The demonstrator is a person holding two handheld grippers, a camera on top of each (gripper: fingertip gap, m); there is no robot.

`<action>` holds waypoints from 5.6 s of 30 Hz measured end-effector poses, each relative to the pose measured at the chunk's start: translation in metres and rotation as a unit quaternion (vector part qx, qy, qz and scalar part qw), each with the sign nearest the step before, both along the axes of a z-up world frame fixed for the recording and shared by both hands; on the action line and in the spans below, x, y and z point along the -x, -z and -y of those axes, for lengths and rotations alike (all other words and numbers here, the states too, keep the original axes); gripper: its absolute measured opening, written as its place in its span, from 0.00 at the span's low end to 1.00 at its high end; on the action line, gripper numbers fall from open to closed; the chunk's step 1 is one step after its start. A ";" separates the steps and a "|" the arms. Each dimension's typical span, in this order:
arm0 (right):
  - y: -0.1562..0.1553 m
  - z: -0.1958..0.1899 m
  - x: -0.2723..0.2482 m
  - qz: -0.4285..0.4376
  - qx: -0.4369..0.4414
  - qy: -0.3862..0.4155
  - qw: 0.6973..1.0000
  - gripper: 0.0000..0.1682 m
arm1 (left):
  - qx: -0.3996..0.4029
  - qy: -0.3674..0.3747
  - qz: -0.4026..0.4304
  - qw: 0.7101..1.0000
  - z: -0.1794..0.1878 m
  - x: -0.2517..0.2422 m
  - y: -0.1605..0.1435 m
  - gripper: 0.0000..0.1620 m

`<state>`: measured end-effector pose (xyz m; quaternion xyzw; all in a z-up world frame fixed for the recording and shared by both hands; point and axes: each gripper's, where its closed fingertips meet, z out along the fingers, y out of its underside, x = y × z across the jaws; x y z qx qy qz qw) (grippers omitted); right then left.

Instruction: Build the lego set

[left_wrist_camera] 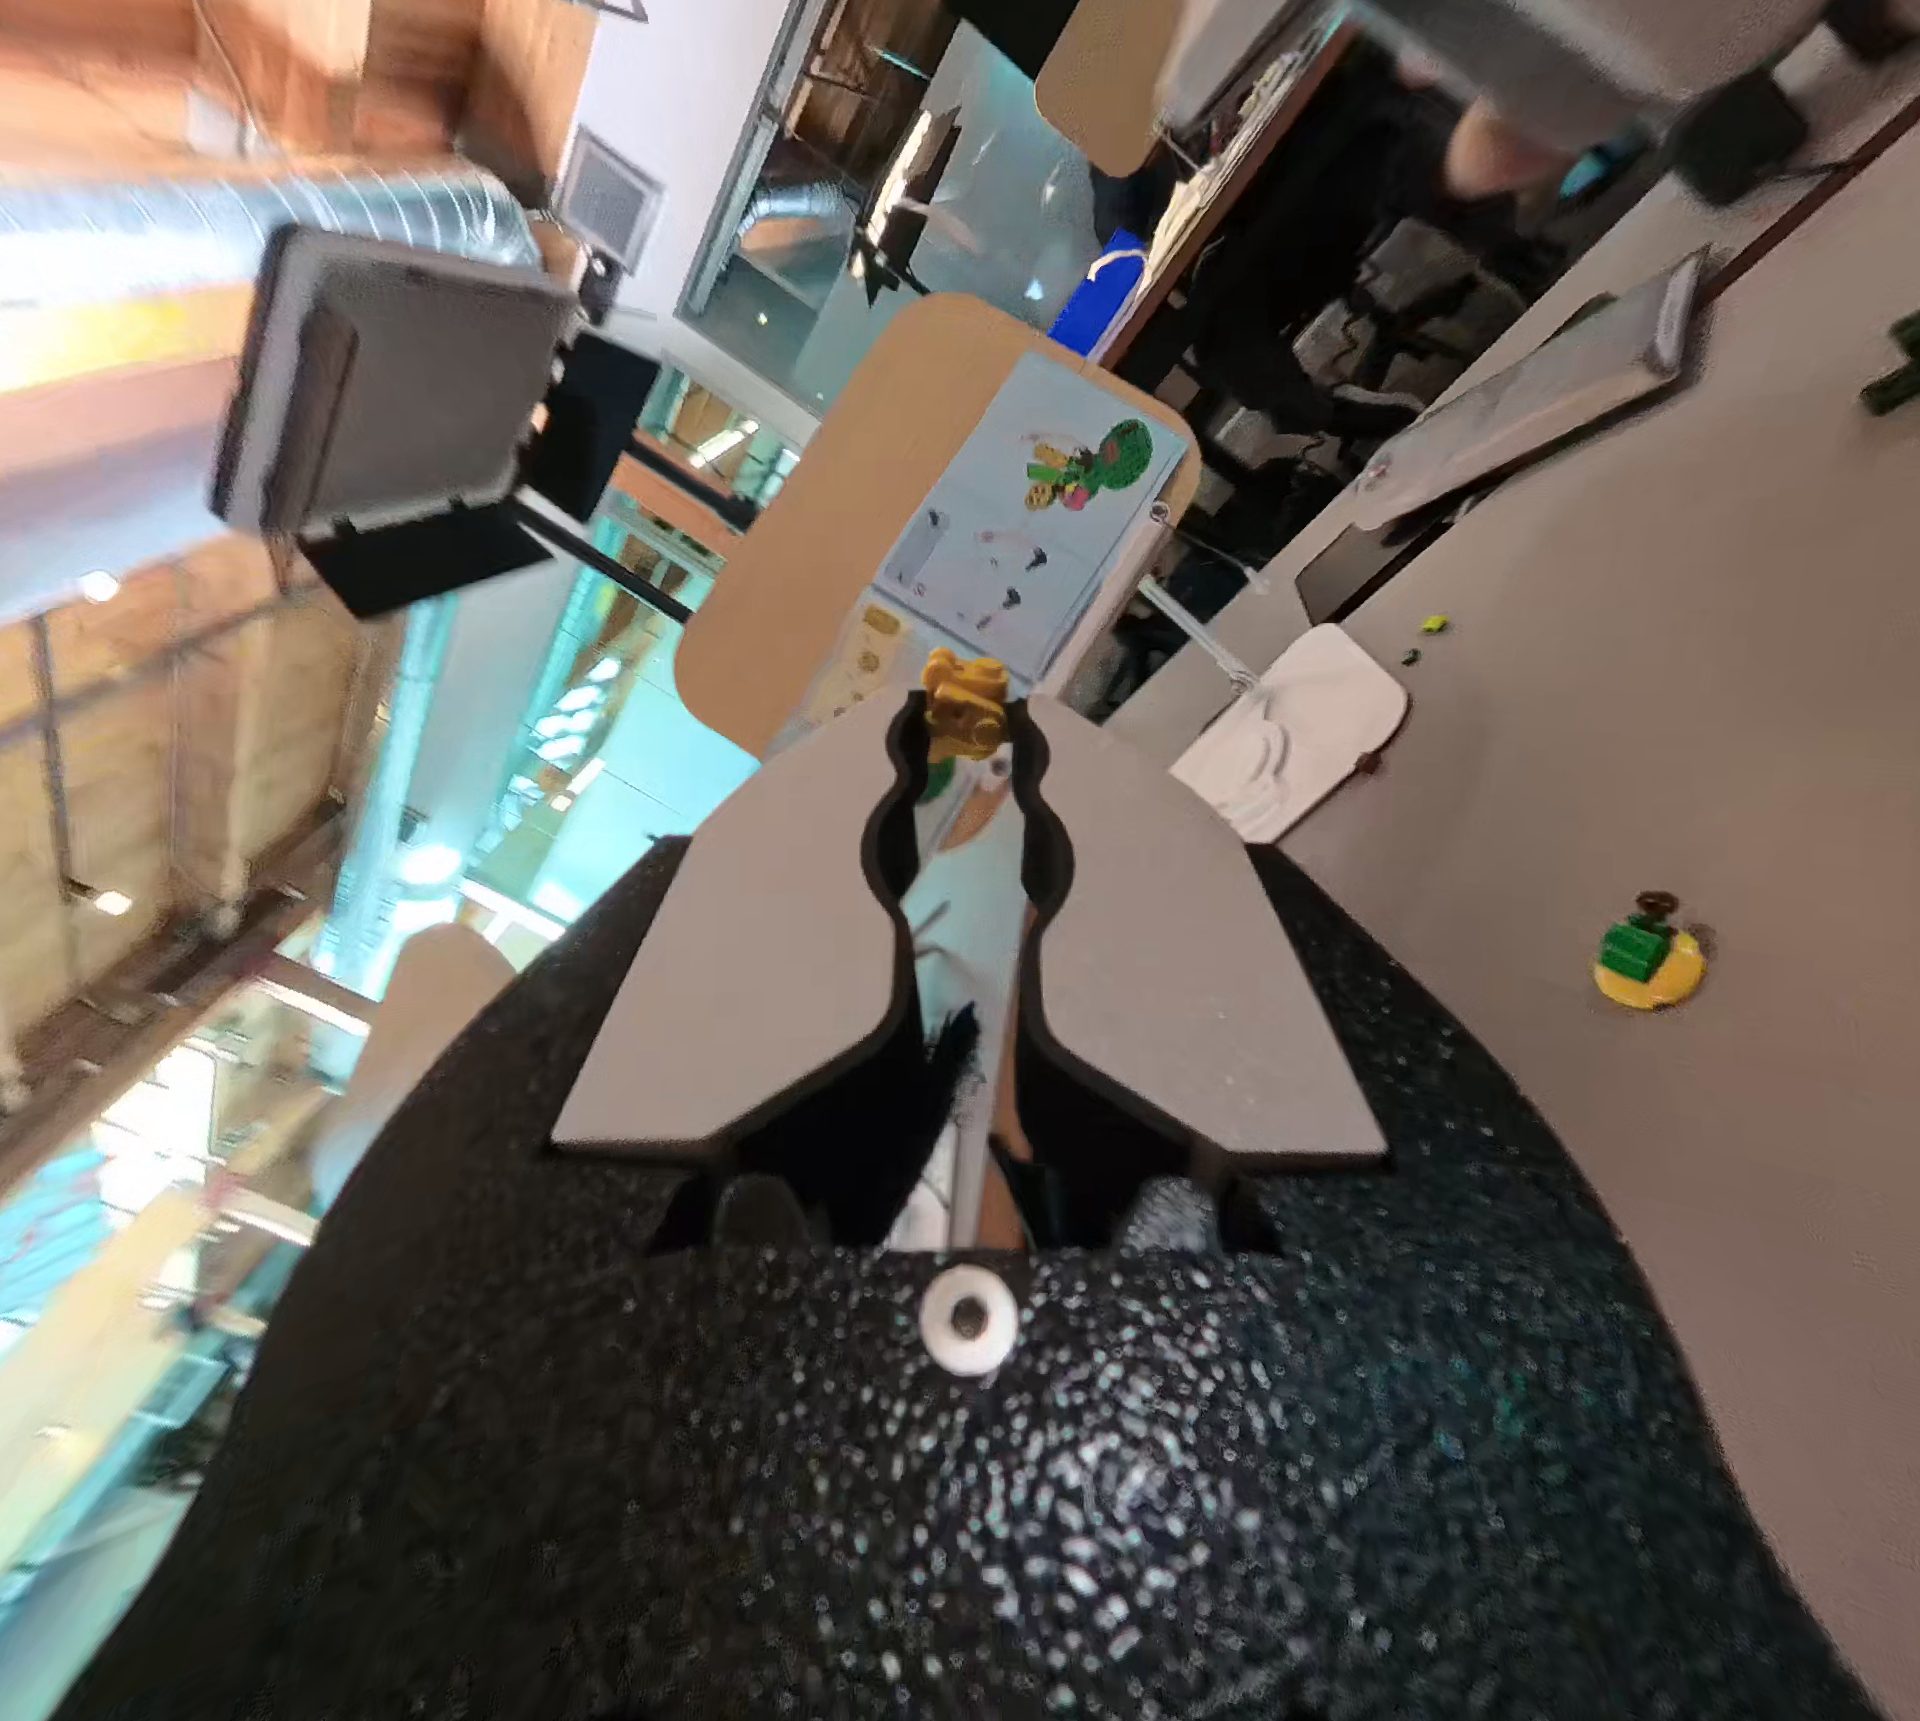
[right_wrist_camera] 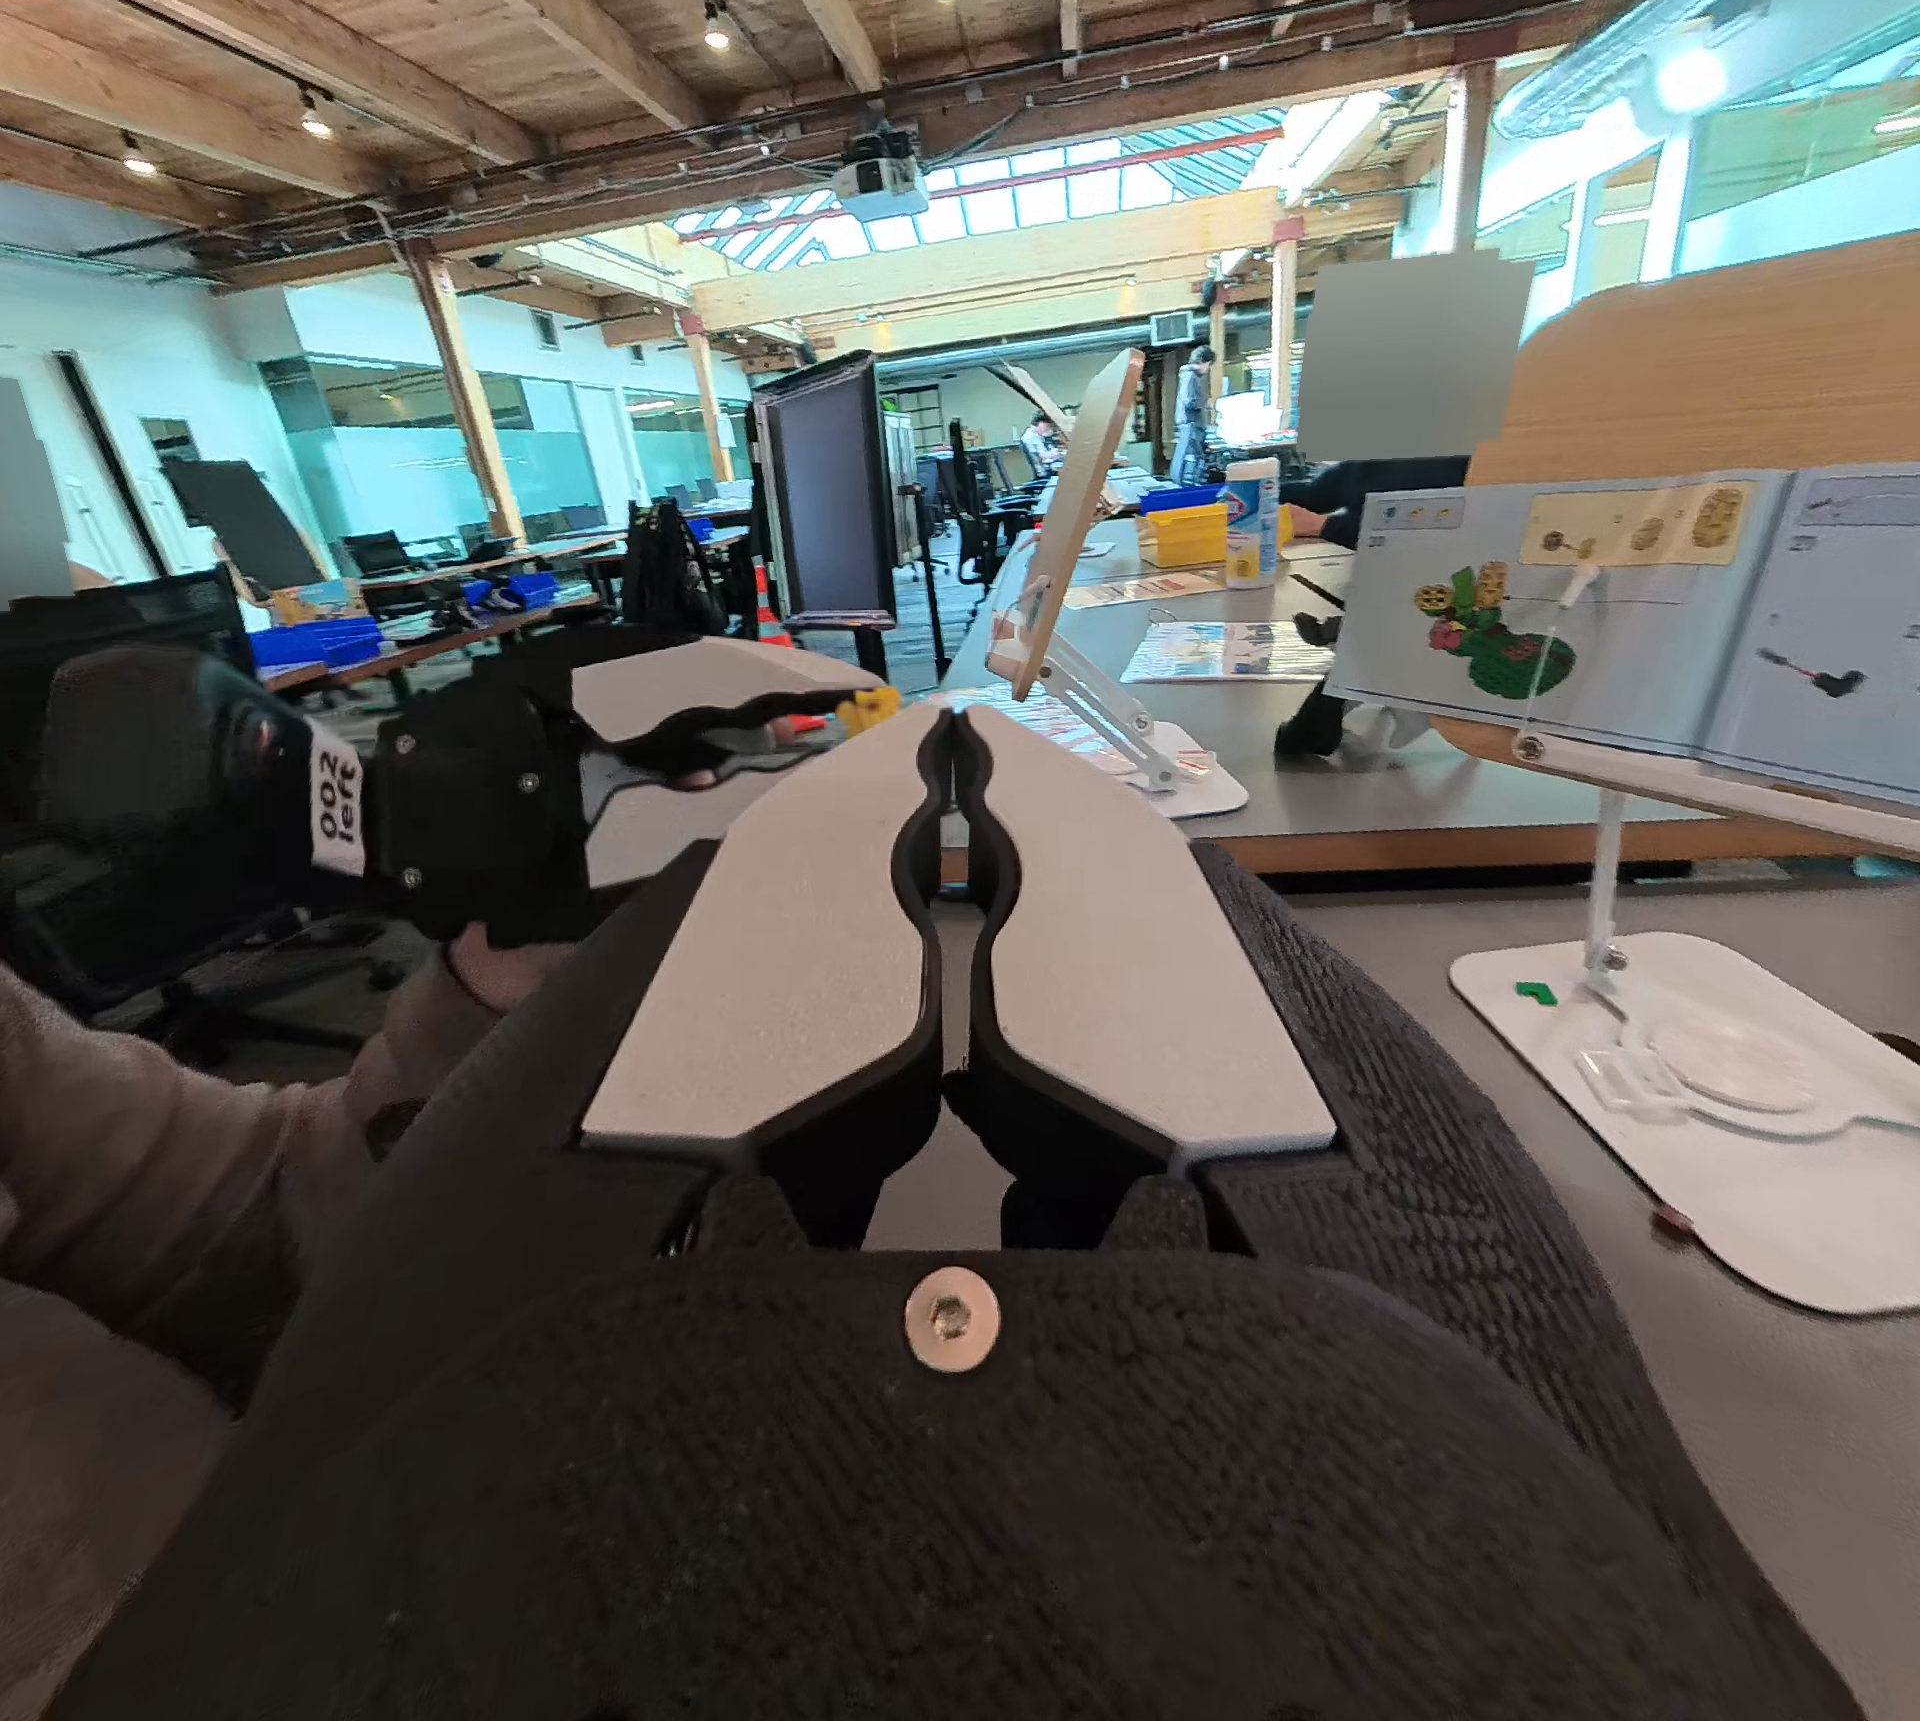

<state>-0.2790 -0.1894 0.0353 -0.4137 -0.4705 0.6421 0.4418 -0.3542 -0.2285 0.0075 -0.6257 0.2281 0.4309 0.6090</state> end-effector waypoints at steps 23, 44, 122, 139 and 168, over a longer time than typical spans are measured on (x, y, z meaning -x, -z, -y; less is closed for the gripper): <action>0.057 0.095 0.005 0.023 -0.403 -0.087 0.911 0.18 | 0.082 0.433 0.219 0.871 0.047 -0.062 0.045 0.10; 0.070 0.104 0.018 0.060 -0.455 -0.066 0.886 0.16 | 0.087 0.491 0.270 0.824 0.060 -0.069 0.035 0.10; 0.087 0.114 0.013 0.094 -0.477 -0.106 0.867 0.16 | 0.195 0.493 0.298 0.794 0.067 -0.068 0.061 0.10; 0.074 0.113 0.017 0.219 0.000 -0.308 0.926 0.14 | 0.040 0.429 0.040 0.902 0.063 -0.064 0.046 0.09; 0.064 0.108 0.006 0.182 0.039 -0.366 0.912 0.09 | 0.016 0.384 0.001 0.923 0.065 -0.071 0.036 0.12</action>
